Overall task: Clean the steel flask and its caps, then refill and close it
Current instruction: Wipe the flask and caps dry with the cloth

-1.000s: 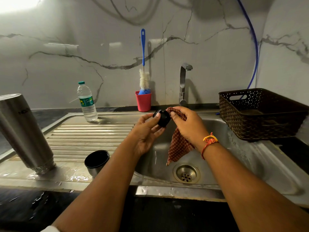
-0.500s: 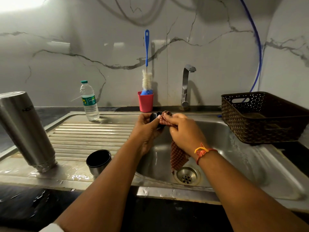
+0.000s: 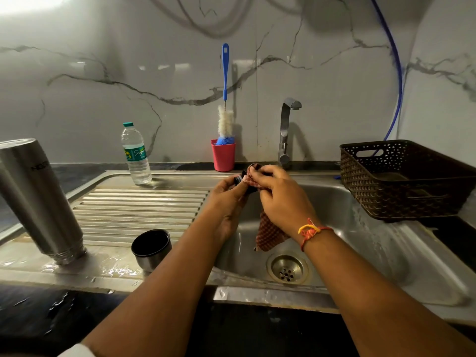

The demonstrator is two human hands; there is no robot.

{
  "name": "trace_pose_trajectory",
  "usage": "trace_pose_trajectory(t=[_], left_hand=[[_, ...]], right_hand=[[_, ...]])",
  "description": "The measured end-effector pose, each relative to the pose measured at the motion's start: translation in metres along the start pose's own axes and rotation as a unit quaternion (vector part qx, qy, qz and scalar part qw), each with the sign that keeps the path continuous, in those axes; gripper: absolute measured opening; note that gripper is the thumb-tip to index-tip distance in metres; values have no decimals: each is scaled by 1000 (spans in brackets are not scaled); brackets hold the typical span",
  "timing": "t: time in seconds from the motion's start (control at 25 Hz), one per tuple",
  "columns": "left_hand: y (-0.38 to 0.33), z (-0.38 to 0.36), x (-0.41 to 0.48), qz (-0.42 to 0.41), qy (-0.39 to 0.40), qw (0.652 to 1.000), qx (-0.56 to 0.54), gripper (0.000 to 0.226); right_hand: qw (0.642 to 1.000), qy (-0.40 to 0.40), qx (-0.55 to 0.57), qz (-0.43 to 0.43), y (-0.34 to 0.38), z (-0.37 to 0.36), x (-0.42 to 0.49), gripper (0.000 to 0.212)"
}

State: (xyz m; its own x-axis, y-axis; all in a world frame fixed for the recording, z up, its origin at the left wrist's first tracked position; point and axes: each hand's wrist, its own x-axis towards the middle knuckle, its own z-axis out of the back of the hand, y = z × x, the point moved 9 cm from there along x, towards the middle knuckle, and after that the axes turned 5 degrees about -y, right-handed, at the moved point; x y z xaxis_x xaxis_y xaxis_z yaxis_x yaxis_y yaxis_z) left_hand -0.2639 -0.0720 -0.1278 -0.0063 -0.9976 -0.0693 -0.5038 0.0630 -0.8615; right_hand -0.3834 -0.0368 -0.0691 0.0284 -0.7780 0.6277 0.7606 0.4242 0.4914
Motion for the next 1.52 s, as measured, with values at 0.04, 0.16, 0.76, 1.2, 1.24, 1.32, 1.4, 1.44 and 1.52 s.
trace_pose_trajectory(t=[0.04, 0.16, 0.76, 1.2, 1.24, 1.32, 1.4, 1.44, 1.52], left_hand=[[2, 1, 0, 19, -12, 999, -32, 19], [5, 2, -1, 62, -35, 989, -129, 28], [9, -12, -6, 111, 105, 987, -53, 37], [24, -15, -6, 112, 63, 991, 27, 39], [24, -13, -4, 113, 55, 992, 12, 39], [25, -12, -2, 113, 46, 992, -6, 38], [25, -13, -4, 115, 44, 992, -21, 36], [24, -15, -5, 114, 46, 992, -25, 36], [24, -16, -6, 114, 52, 992, -17, 36]], right_hand=[[1000, 2, -9, 2, 2, -3, -1, 47], [1000, 1, -2, 14, 4, -6, -3, 46], [862, 11, 410, -297, -39, 8, -11, 24], [984, 61, 159, -47, -8, 6, -1, 55], [985, 60, 154, -38, -4, 5, -1, 56], [986, 67, 147, -30, 0, 3, -3, 56], [988, 78, 128, -27, 2, 0, -4, 56], [989, 78, 120, -25, 2, 0, -4, 56], [992, 66, 109, -23, 1, 3, -3, 56]])
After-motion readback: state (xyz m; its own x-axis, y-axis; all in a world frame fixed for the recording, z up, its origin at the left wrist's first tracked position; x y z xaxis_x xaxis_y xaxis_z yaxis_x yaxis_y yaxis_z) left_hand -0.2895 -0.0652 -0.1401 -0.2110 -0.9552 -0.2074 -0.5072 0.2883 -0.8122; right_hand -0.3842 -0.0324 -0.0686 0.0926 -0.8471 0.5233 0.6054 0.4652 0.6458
